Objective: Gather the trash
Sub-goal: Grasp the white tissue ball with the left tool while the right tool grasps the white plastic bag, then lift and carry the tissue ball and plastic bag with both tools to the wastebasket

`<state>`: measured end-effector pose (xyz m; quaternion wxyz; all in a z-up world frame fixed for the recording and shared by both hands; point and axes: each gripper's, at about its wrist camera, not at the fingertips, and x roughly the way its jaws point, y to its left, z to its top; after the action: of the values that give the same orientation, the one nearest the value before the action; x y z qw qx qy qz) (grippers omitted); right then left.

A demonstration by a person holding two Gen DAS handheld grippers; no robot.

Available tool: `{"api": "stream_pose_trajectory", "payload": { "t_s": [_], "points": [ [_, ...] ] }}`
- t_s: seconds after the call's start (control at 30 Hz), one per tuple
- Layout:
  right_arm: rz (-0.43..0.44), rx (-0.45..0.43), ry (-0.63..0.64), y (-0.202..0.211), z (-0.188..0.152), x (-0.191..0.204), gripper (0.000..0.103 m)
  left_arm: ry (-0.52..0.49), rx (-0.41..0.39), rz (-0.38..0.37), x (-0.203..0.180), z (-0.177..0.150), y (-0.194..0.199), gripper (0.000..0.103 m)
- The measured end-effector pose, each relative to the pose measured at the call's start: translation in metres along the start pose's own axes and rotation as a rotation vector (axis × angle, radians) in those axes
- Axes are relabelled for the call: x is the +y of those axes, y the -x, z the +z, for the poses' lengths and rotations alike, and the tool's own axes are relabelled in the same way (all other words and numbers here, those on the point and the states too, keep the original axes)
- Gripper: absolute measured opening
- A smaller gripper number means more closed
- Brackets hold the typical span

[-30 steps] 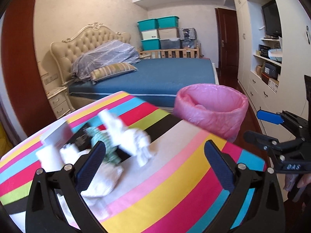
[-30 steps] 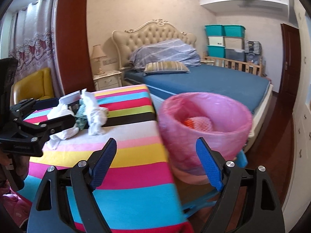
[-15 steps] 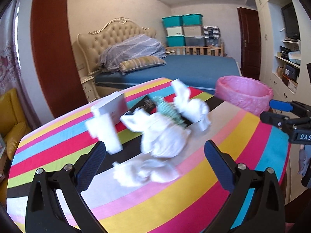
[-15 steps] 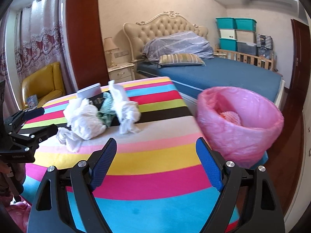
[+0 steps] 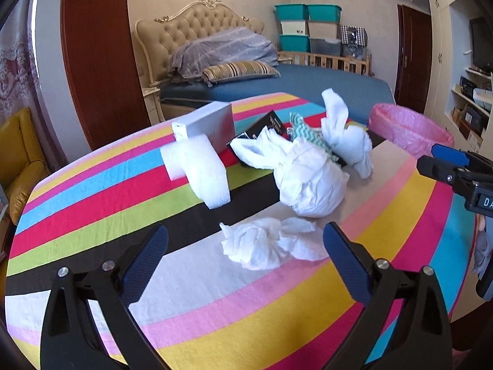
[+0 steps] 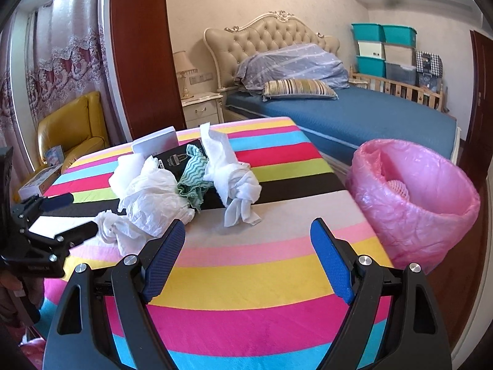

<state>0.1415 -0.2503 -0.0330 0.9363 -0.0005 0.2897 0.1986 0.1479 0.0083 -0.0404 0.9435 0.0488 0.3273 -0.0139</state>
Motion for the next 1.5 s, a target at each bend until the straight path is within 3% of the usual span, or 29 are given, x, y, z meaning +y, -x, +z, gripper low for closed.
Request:
{"api": "stream_pose_trajectory", "payload": {
  "t_s": [0.23,0.3,0.37,0.47,0.9,1.13,1.37,1.43,1.5],
  "points": [
    [0.003,0.023,0.026,-0.01,-0.002,0.011,0.079,0.021,0.091,-0.03,0.005,-0.002,-0.025,0.077],
    [0.007,0.028,0.037,-0.012,0.0,0.016,0.079,0.022,0.117,-0.057,0.005,-0.002,-0.032,0.066],
    [0.014,0.034,0.043,-0.016,0.001,0.02,0.079,0.018,0.133,-0.093,0.004,-0.003,-0.034,0.045],
    [0.029,0.043,0.054,-0.022,0.004,0.029,0.079,-0.009,0.134,-0.114,-0.001,-0.004,-0.033,0.032],
    [0.102,0.056,0.138,-0.05,0.019,0.091,0.079,0.1,-0.017,0.012,0.046,-0.012,0.003,0.03],
    [0.093,0.073,0.182,-0.068,0.023,0.119,0.079,0.18,-0.089,0.028,0.069,-0.014,0.017,0.03],
    [0.057,0.138,0.211,-0.082,0.021,0.124,0.068,0.18,-0.118,0.036,0.07,-0.015,0.022,0.03],
    [0.05,0.154,0.199,-0.086,0.022,0.121,0.061,0.18,-0.122,0.035,0.071,-0.016,0.023,0.03],
    [0.045,0.152,0.184,-0.086,0.023,0.118,0.047,0.181,-0.124,0.037,0.071,-0.016,0.023,0.03]
  ]
}}
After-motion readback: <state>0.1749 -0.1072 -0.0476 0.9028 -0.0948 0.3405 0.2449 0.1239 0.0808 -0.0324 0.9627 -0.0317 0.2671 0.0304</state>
